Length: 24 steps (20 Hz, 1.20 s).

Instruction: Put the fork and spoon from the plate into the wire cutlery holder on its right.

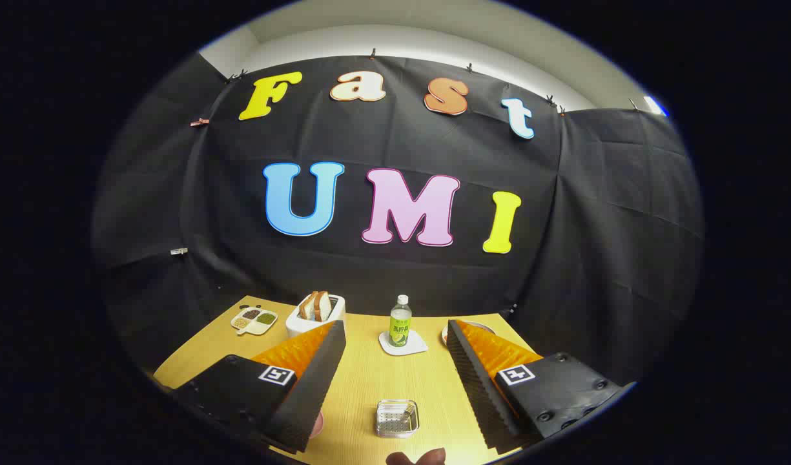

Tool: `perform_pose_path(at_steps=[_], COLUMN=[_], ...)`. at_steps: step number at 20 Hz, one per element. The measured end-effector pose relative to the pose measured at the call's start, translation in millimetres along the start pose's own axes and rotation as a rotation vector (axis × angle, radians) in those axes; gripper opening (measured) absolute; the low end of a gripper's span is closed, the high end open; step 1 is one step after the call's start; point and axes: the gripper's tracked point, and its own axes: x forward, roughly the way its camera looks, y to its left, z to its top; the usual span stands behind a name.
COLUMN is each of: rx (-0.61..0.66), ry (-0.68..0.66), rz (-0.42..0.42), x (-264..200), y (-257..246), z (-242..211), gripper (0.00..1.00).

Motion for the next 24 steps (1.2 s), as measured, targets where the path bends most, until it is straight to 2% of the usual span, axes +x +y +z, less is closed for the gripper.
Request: perform_pose_path(at_steps=[17,20,24], rx=[0.009,0.055,0.19], ry=[0.01,0.109,0.382], rz=[0.006,0.101,0.288], x=[3,7,2], y=[3,29,85], z=[-2,-23,-71], gripper=[0.98,0.98,0.98])
